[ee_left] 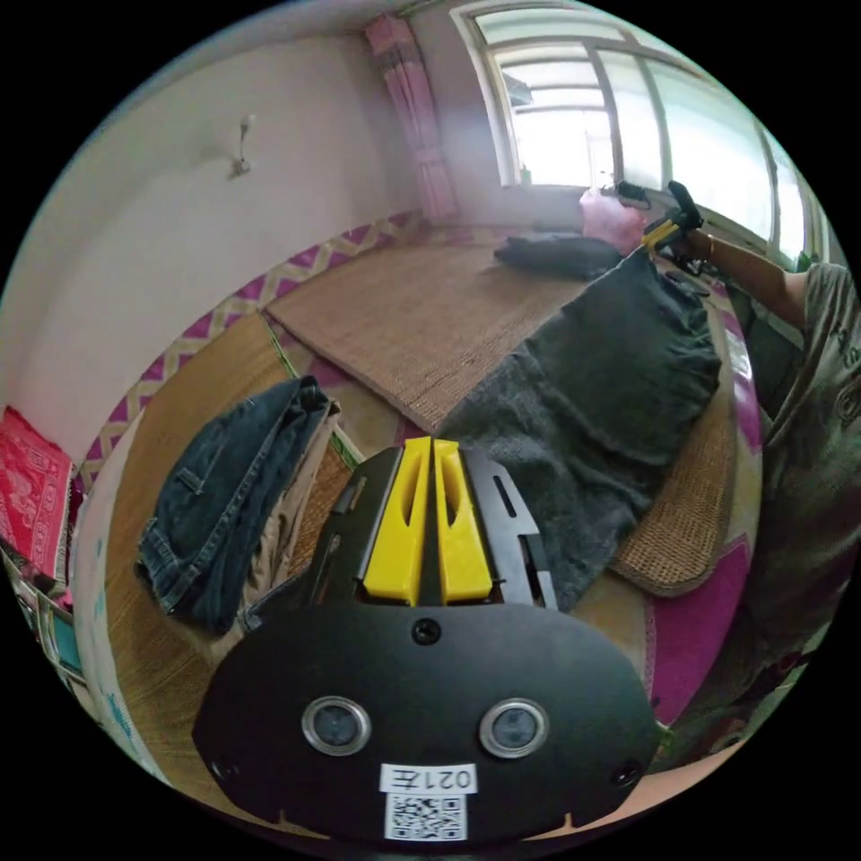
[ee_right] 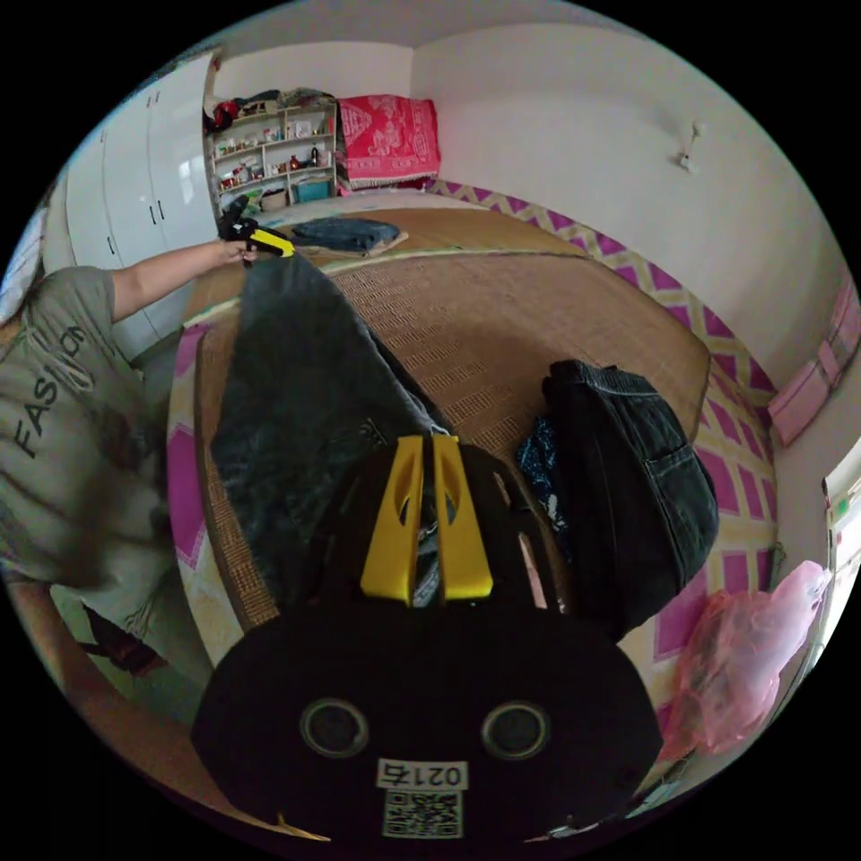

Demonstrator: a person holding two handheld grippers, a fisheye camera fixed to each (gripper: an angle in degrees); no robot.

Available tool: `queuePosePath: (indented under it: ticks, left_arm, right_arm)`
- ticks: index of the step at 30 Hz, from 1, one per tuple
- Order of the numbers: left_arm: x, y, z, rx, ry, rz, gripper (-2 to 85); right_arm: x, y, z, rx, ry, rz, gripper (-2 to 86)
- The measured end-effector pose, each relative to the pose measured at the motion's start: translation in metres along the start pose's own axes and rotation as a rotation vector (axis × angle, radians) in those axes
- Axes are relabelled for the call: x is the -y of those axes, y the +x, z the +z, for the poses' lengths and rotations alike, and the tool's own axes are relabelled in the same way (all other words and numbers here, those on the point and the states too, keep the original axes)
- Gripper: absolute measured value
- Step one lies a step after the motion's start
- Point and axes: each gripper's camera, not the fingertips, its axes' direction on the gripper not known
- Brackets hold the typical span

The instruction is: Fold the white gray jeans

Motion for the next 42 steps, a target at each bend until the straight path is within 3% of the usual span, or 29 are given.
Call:
queuePosePath:
  ticks: [6, 10, 15, 20, 24, 29, 33, 35, 38, 42]
  left_arm:
    - [-0.065, 0.078, -0.14, -0.01, 0.185, 0.011, -1.0]
    - [-0.118, 0.13, -0.171, -0.04, 0.14, -0.072, -1.0]
    - [-0.199, 0.167, -0.155, -0.145, 0.075, -0.324, -1.0]
    - [-0.232, 0.166, -0.155, -0.186, 0.115, -0.477, -0.9]
    - [-0.225, 0.152, -0.198, -0.242, 0.205, -0.474, -0.9]
    - [-0.211, 0.108, -0.216, 0.018, 0.142, -0.583, -0.9]
    - [-0.216, 0.062, -0.167, 0.01, -0.111, -0.701, -0.9]
    - [-0.225, 0.051, -0.169, 0.008, -0.046, -0.742, -0.9]
    - [-0.236, 0.038, -0.176, -0.045, -0.013, -0.807, -1.0]
    - [-0.239, 0.027, -0.182, -0.027, -0.024, -0.807, -1.0]
  right_arm:
    - [-0.074, -0.101, -0.101, 0.06, 0.197, -0.053, -0.6]
    - [-0.124, -0.176, -0.109, 0.114, 0.123, -0.068, -0.5]
    - [-0.199, -0.233, -0.053, 0.2, -0.026, 0.107, -0.6]
    - [-0.235, -0.236, -0.022, 0.219, -0.012, 0.28, -0.2]
    - [-0.222, -0.241, -0.064, 0.223, -0.03, 0.175, 0.6]
    - [-0.22, -0.198, -0.12, 0.157, 0.224, 0.268, 3.8]
    - [-0.207, -0.153, -0.075, -0.073, 0.023, 0.409, 5.3]
    - [-0.212, -0.14, -0.049, -0.097, -0.077, 0.455, 5.0]
    - [-0.235, -0.132, -0.047, -0.016, -0.013, 0.506, 3.3]
    - [-0.239, -0.149, -0.049, -0.093, -0.071, 0.451, -0.4]
